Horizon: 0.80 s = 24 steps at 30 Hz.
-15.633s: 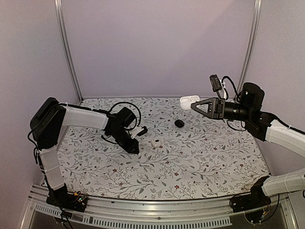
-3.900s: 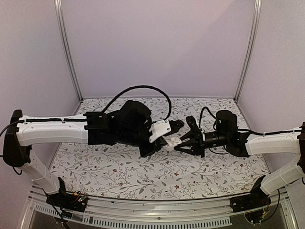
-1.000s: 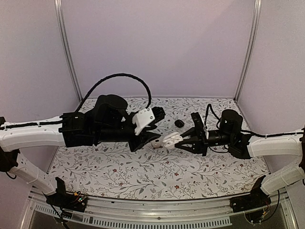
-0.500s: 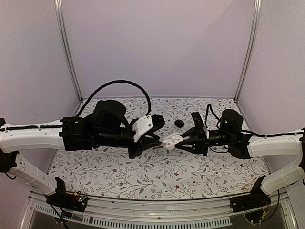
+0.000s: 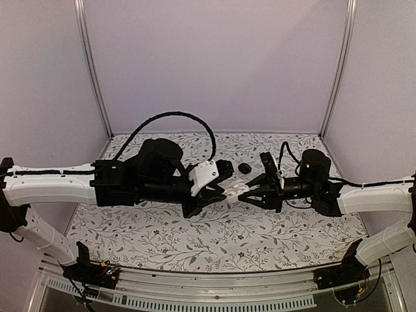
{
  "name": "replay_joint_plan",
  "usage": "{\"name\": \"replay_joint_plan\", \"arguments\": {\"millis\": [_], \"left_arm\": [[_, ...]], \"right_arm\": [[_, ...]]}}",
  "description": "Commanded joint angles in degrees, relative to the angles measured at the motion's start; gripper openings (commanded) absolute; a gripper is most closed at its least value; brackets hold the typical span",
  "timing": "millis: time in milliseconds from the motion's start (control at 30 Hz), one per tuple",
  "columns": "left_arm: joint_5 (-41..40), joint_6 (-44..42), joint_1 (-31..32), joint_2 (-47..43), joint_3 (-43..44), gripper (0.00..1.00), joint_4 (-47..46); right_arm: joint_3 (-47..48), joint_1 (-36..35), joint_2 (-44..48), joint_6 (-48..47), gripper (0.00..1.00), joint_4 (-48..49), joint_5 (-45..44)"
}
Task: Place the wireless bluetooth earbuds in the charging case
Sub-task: Adjust the left earbud in the left side groove of the charging case.
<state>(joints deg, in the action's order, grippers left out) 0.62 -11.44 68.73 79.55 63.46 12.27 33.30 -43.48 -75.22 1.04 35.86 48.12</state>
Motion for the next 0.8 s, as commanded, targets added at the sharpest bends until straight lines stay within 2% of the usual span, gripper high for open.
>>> {"name": "replay_joint_plan", "arguments": {"millis": [0, 467, 767], "left_arm": [[-0.5, 0.8, 0.5, 1.1, 2.4, 0.15, -0.5], [-1.2, 0.6, 0.4, 4.4, 4.2, 0.09, 1.3], [-4.5, 1.1, 0.1, 5.8, 5.0, 0.11, 2.4]], "right_arm": [[0.7, -0.3, 1.5, -0.4, 0.0, -1.2, -0.8], [0.8, -0.4, 1.7, -0.4, 0.0, -1.2, -1.0], [0.5, -0.4, 1.8, -0.4, 0.0, -1.1, -0.3]]}}
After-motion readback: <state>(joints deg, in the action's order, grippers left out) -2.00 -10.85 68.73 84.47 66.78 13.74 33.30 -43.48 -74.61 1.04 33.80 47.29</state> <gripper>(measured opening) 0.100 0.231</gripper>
